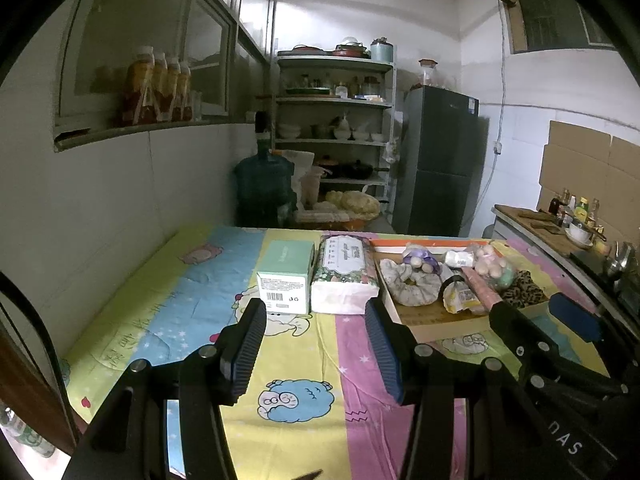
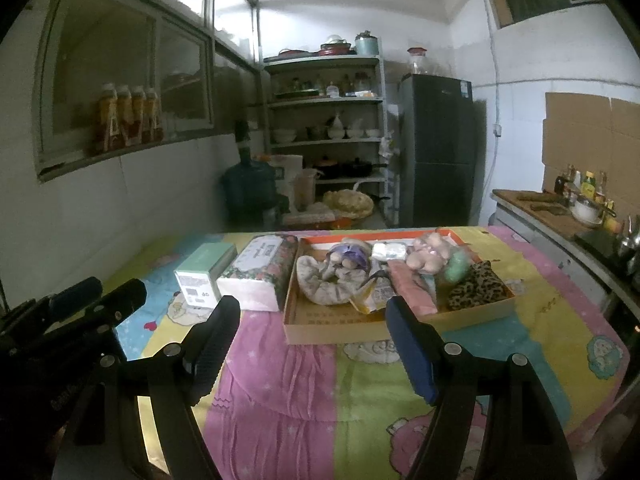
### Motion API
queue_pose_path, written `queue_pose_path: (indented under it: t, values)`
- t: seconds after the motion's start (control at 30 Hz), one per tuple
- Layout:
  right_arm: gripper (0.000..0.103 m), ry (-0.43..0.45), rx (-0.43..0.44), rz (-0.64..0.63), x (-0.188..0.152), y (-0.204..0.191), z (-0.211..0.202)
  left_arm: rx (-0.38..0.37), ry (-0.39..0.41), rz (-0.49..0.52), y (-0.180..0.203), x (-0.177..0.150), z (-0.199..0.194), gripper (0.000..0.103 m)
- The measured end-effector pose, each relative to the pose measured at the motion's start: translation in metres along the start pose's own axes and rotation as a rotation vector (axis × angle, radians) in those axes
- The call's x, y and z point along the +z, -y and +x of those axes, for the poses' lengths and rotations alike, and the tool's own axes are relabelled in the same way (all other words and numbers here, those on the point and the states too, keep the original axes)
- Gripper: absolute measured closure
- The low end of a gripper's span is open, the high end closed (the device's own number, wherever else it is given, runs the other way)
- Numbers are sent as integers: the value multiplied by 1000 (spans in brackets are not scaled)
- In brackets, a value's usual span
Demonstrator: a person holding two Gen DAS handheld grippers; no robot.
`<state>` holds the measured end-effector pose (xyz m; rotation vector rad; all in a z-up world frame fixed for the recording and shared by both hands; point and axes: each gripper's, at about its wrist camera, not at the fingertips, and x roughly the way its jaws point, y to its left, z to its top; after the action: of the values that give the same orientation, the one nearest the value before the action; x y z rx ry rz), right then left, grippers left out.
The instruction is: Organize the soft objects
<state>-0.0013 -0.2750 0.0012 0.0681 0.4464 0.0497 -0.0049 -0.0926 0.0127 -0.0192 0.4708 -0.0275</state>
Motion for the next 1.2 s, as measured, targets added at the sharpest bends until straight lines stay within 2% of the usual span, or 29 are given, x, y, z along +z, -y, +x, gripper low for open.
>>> queue_pose_path:
  t: [1.2]
  values:
    - [26,17,3,-2,-2,0,-12,-2,13,8,2,1,-8,52]
